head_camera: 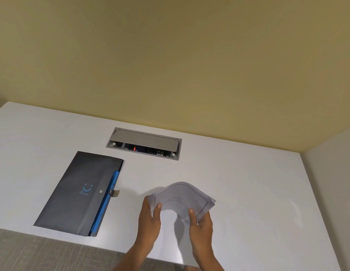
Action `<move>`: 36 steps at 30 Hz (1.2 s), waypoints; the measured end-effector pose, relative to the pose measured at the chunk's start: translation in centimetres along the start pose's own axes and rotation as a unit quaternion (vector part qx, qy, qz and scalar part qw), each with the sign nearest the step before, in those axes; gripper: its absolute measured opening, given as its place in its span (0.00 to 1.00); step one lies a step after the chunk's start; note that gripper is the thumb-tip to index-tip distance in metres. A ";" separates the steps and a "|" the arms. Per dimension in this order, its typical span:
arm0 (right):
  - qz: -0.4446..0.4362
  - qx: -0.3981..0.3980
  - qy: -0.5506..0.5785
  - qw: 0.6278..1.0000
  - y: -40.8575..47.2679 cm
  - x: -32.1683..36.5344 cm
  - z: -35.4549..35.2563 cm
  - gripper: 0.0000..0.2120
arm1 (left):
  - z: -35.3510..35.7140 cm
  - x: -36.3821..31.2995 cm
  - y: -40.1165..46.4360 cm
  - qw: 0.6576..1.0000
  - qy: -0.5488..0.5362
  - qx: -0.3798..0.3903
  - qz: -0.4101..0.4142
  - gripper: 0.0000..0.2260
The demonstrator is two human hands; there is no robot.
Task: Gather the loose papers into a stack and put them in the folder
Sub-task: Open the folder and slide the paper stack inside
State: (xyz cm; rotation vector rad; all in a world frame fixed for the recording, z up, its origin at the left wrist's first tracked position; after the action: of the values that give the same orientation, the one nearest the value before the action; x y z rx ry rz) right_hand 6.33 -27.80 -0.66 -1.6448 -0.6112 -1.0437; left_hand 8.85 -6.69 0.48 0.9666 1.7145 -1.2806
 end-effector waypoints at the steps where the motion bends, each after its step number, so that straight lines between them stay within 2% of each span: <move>1: 0.000 0.002 0.001 1.000 0.0 0.0 0.1 0.18 | 0.0 0.1 0.1 1.000 -0.001 0.001 0.000 0.18; 7: -0.003 0.009 -0.018 1.000 -0.1 -0.2 0.1 0.14 | -1.1 1.3 0.5 1.000 0.015 0.004 -0.003 0.18; 11: -0.015 -0.013 -0.032 0.999 0.5 0.2 -0.7 0.11 | -3.5 1.5 1.3 0.996 0.082 0.012 0.044 0.19; 14: -0.011 -0.043 -0.054 0.998 1.0 -0.5 -1.9 0.11 | -8.3 2.3 1.8 0.980 0.163 -0.075 0.089 0.14; 17: 0.000 -0.055 -0.094 0.994 1.3 -1.8 -3.1 0.07 | -13.7 3.6 2.2 0.942 0.287 -0.132 0.112 0.14; 20: 0.028 -0.069 -0.121 0.990 1.2 -3.3 -4.3 0.06 | -17.9 6.0 3.5 0.916 0.371 -0.131 0.077 0.18; 25: 0.045 -0.090 -0.128 0.987 0.0 -4.3 -5.5 0.04 | -21.1 9.5 5.0 0.888 0.444 -0.119 -0.003 0.30; 30: 0.064 -0.093 -0.121 0.986 -1.0 -3.9 -5.6 0.06 | -22.1 11.1 5.9 0.894 0.433 -0.108 -0.032 0.35; 36: 0.074 -0.114 -0.116 0.984 -1.3 -4.0 -6.2 0.04 | -22.1 11.2 6.9 0.905 0.413 -0.101 -0.032 0.30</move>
State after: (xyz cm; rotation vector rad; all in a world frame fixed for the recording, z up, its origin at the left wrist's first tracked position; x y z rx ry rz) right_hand 1.24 -32.82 -3.04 -1.9989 -0.5256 -0.8450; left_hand 7.36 17.54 -7.99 1.4568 2.4670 -0.7189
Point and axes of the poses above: each hand's wrist, its own y-axis towards the middle knuckle, its own z-axis out of the palm, x = y × z, the point moved 8 cm from there along y, towards the middle knuckle, and after that the axes turned 3 degrees about x, right-handed, at the moved point
